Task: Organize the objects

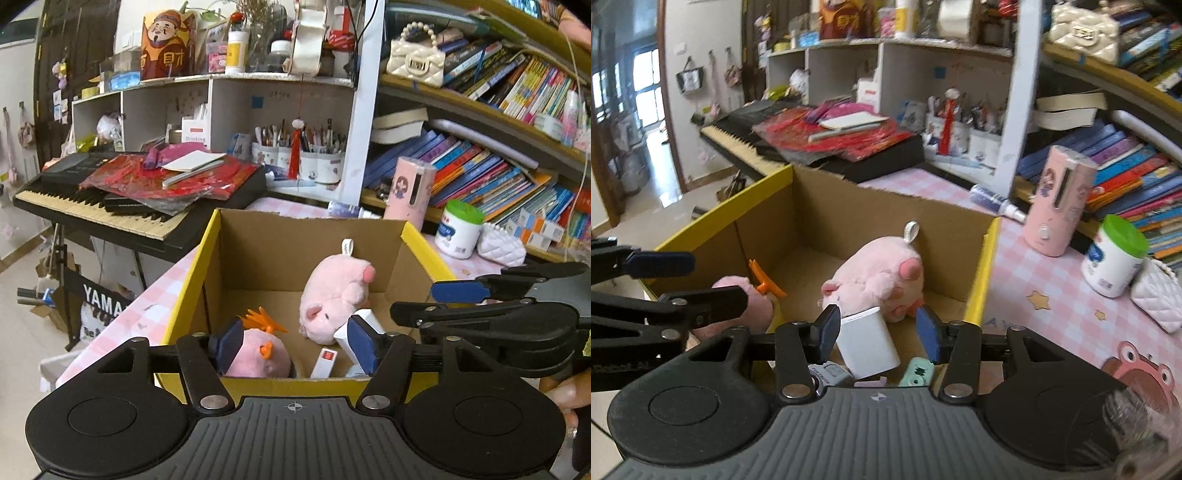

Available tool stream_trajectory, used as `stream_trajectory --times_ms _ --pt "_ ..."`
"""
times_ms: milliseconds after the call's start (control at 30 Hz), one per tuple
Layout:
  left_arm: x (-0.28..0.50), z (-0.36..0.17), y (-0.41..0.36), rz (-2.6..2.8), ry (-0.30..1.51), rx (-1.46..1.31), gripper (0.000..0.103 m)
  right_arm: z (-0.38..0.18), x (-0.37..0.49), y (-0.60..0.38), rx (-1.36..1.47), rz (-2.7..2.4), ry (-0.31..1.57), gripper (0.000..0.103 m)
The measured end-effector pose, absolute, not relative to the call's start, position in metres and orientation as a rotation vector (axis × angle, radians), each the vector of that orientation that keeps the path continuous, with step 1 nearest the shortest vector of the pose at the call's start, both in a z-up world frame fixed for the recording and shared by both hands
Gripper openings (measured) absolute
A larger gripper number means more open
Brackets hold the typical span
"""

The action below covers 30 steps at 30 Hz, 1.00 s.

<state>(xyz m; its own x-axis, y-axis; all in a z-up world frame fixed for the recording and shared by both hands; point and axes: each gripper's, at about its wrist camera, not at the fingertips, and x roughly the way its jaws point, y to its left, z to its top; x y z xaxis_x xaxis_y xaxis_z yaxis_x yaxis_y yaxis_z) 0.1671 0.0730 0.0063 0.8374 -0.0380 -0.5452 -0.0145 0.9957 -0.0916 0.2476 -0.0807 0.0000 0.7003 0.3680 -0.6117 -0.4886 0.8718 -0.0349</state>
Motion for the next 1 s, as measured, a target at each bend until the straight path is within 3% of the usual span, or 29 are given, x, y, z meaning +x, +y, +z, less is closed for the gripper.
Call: stream_trajectory --times_ms 167,400,633,1000 --pt "0.149 0.015 0.074 -0.022 0.548 -0.106 0.068 0.014 0.222 -0.093 -0.16 0.399 0.582 0.046" --pt "0.12 0.019 0.082 -0.024 0.544 -0.136 0.075 0.028 0.177 -0.102 -0.119 0.229 0.513 0.068" --pt "0.08 0.019 0.092 -0.027 0.548 -0.133 0.086 0.029 0.128 -0.105 -0.049 0.124 0.527 0.07" --pt "0.025 0.006 0.105 -0.008 0.626 -0.13 0.092 0.011 0.042 -0.088 -0.019 -0.014 0.568 0.091"
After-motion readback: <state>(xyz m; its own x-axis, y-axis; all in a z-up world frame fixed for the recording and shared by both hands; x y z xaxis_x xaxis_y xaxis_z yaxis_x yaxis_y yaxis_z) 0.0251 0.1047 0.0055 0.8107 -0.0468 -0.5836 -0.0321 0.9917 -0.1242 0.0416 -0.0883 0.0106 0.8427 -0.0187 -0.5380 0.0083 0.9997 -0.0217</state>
